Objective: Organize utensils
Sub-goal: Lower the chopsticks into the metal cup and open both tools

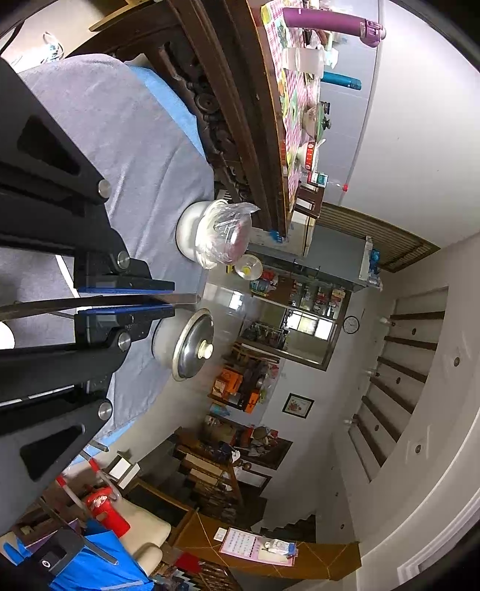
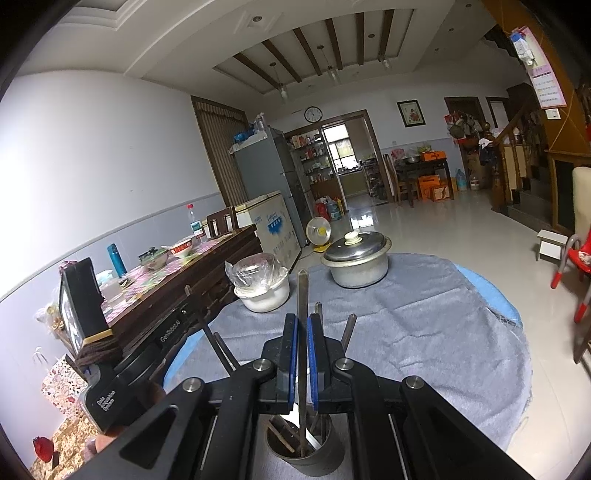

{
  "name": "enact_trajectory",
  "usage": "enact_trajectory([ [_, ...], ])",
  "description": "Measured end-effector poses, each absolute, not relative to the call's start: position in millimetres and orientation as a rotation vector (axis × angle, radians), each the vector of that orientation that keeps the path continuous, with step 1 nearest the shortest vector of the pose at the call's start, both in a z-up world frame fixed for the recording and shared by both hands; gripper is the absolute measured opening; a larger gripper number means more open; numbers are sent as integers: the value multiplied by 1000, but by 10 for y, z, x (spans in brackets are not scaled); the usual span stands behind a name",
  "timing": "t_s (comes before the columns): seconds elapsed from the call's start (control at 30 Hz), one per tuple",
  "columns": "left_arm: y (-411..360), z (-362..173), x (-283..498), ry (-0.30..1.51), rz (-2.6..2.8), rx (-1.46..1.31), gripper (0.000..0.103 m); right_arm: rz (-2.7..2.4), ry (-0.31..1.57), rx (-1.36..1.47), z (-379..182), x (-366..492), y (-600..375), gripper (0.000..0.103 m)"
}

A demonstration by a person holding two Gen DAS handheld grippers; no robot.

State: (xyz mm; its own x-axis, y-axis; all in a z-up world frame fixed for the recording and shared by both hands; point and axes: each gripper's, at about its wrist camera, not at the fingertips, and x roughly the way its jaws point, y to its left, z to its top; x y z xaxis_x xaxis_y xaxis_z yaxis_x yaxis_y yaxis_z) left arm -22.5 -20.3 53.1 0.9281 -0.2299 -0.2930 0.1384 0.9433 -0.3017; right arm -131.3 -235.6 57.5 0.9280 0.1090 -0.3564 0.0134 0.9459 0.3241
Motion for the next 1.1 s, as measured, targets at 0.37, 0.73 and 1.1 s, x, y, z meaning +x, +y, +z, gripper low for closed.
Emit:
enact_trajectory([
  [0.37,-270,502,-279,338,-223,-281,5,70,409,313,527,-1264,-2296,6],
  [0.73,-212,542,-324,356,-226,-271,5,90,448,331,511,-1220,-2296,7],
  [1.1,30,664,-431,296,-171,-256,40,49,428,408,505,-1258,-2474,7],
])
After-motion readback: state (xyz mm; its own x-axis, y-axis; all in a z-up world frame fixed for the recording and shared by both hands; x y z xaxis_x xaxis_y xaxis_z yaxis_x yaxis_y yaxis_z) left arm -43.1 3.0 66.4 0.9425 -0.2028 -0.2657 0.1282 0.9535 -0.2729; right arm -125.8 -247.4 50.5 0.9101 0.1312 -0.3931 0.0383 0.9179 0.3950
